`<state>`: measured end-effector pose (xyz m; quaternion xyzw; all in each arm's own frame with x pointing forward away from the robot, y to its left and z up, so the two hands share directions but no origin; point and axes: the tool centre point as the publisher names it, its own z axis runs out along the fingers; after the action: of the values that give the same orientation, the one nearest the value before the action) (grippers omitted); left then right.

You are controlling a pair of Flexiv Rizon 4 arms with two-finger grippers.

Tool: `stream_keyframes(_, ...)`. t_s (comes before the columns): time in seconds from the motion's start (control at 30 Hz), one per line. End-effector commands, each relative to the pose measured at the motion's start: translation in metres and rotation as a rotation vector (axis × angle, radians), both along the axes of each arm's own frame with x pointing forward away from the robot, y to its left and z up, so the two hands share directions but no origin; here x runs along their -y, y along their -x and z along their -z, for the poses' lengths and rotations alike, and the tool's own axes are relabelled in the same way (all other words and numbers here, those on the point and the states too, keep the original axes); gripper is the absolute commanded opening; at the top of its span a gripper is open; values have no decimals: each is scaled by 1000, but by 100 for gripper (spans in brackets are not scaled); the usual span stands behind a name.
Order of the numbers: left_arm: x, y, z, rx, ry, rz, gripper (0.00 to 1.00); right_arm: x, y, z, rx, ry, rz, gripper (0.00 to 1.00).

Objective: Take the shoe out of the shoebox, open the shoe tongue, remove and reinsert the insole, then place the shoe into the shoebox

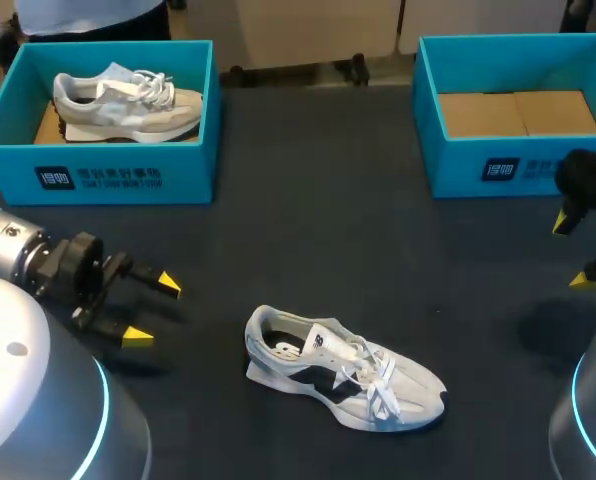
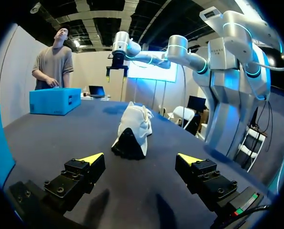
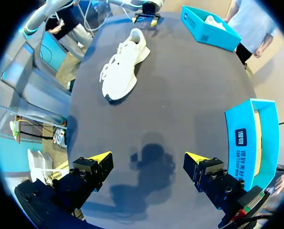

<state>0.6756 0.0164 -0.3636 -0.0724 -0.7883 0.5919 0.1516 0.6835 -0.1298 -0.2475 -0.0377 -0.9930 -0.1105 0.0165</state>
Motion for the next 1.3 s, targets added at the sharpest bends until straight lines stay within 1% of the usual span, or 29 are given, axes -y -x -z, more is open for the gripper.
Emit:
stream_keyframes(0.03, 16, -2, 4, -32, 15, -8, 100, -1, 0, 1, 0, 3, 0, 100)
stream_keyframes(0.07, 19, -2, 4, -51, 22, -5, 100, -1, 0, 1, 0, 3, 0, 100)
stream_keyframes(0.5, 19, -2, 4, -51, 22, -5, 100, -1, 0, 1, 0, 3, 0, 100)
stream_keyframes(0.57, 23, 0, 8, -59, 48, -22, 100, -1, 0, 1, 0, 3, 0, 100)
stream_keyframes(0.63, 26, 1, 10, -31, 55, -56, 100, -1, 0, 1, 0, 3, 0, 100)
stream_keyframes(0.7, 28, 1, 12, -68, 88, -69, 100, -1, 0, 1, 0, 3, 0, 100)
stream_keyframes(0.8, 35, 1, 17, -71, 100, -109, 100, -1, 0, 1, 0, 3, 0, 100)
stream_keyframes(1.07, 56, 12, 17, -13, 86, -119, 100, -1, 0, 1, 0, 3, 0, 100)
stream_keyframes(1.3, 70, 10, 20, 27, 84, -119, 100, -1, 0, 1, 0, 3, 0, 100)
